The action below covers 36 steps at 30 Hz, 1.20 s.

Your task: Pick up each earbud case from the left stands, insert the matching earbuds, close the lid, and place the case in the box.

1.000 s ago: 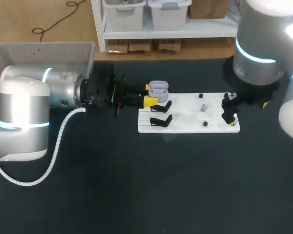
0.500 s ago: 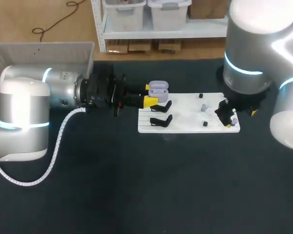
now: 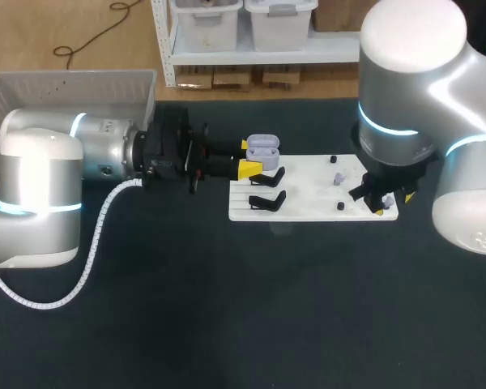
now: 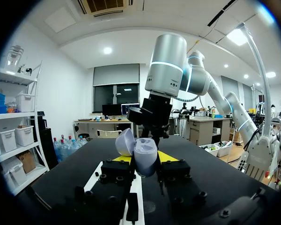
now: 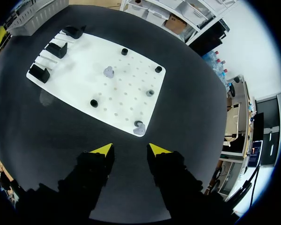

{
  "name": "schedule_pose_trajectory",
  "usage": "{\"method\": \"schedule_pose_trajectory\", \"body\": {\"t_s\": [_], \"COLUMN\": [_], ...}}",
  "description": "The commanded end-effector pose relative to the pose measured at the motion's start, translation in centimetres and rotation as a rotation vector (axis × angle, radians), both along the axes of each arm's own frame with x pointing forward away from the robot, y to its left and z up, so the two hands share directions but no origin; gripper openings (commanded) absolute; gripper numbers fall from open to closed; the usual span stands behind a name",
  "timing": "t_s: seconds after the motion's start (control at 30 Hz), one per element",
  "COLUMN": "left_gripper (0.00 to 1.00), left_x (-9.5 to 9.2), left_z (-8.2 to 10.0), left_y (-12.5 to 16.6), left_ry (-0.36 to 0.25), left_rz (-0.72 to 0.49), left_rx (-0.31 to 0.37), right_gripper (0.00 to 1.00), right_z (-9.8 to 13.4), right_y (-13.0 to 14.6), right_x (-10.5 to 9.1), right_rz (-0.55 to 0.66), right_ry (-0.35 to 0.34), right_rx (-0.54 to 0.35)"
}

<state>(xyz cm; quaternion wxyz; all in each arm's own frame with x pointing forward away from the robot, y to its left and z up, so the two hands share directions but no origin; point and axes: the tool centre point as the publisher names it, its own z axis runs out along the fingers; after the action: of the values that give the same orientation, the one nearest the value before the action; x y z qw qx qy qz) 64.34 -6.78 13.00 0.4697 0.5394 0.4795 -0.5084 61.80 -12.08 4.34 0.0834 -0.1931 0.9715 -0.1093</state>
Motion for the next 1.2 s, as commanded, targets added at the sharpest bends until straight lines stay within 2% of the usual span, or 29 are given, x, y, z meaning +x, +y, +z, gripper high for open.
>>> {"method": "schedule_pose_trajectory", "body": {"t_s": [0.03,0.33,0.87,1.2], "left_gripper": [0.00,0.00,0.00,0.00], "left_x": [-0.1,-0.1,-0.1,-0.1], "left_z": [-0.1,-0.1,-0.1,-0.1], "left_y": [0.0,0.0,0.0,0.0], "left_ry": [-0.002,-0.002,-0.002,-0.002], "left_rz": [0.004,0.004,0.004,0.004], "left_rx": [-0.002,-0.002,-0.002,-0.002], "right_gripper": [0.47,0.49,0.45,0.40], "right_z": [-0.6,-1.7,-2.8,-2.6], "right_y": [0.0,-0.9,-1.4,-1.4], "right_x": [0.1,0.7,2.2,2.5], "right_rz": [0.001,0.008,0.043,0.060], "right_ry": [0.005,0.015,-0.024,-0.050], "right_rx": [-0.002,-0.013,-0.027,-0.033]}}
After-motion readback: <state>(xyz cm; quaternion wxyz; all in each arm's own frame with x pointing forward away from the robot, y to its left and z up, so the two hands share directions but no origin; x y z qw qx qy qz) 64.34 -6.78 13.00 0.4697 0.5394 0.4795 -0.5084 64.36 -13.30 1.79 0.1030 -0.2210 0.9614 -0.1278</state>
